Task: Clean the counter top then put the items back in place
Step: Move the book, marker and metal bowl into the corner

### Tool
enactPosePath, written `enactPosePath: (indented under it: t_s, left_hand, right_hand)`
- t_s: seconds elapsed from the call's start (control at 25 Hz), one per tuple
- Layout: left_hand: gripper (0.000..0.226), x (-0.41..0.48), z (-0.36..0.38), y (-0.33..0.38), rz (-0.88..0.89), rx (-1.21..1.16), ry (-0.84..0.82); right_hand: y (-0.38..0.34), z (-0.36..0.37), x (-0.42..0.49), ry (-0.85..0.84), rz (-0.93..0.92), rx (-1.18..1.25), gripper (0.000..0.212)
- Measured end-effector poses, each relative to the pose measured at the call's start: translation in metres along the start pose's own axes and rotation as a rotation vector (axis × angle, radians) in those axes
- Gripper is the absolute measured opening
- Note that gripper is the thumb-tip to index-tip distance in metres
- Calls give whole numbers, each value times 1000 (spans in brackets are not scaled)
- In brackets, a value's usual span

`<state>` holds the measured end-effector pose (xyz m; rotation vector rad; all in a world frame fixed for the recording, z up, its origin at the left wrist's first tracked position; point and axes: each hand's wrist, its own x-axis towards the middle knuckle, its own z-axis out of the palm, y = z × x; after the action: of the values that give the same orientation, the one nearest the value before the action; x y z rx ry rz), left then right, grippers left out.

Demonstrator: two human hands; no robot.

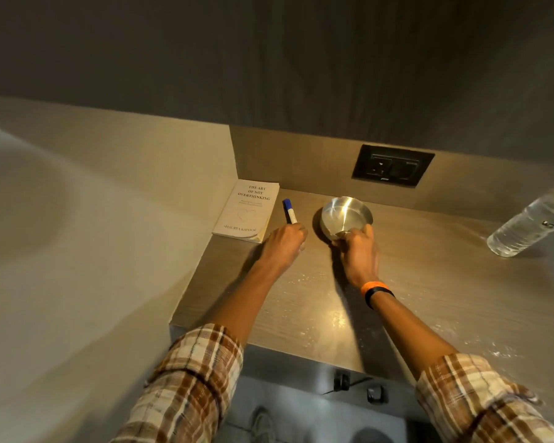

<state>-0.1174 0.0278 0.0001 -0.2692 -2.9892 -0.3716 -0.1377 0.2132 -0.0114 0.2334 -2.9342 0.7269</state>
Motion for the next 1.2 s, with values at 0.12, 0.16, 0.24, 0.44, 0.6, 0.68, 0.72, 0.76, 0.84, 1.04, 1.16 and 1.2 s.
enactPosePath:
  t_s: [0.12,0.16,0.24,0.44,0.6,0.68,0.72,0.76,0.84,1.04,1.16,1.2]
  left_hand:
    - [5,-13,-19,-16,-199,-262,217]
    - [1,-17,-26,-22,-265,-378,333]
    - [5,-25,-37,-36,-429,-591,549]
    - [22,-43,-45,-63,-532,-711,646]
    - [10,-44,-33,-98,-482,-407,449]
    - [12,-42,-26,-117,-456,-249,331]
    - [15,-42,-26,-125,-431,-196,285]
    - [19,-39,-30,-128,-401,-181,248]
    - [25,-32,-37,-129,-335,-163,185]
    - [41,-16,-42,-130,-342,20,133]
    - [42,-17,-41,-133,-308,210,45]
    - [40,-17,-41,-132,-284,251,32]
  right_hand:
    - [-36,11,6,-34,-41,97,16]
    - [-49,12,7,-16,-40,153,15]
    - [-73,18,8,23,-42,158,21]
    - [-111,34,19,12,-112,134,25]
    - [-132,47,29,-3,-255,34,19]
    - [-138,53,35,-52,-267,-14,26]
    - [-141,56,38,-85,-292,-40,32]
    - [-141,63,41,-91,-329,-83,38]
    - [-148,70,45,-71,-325,-36,48]
    - [-167,85,60,38,25,254,26]
    - [-180,82,61,25,63,378,14]
    - [-182,80,62,22,88,416,13]
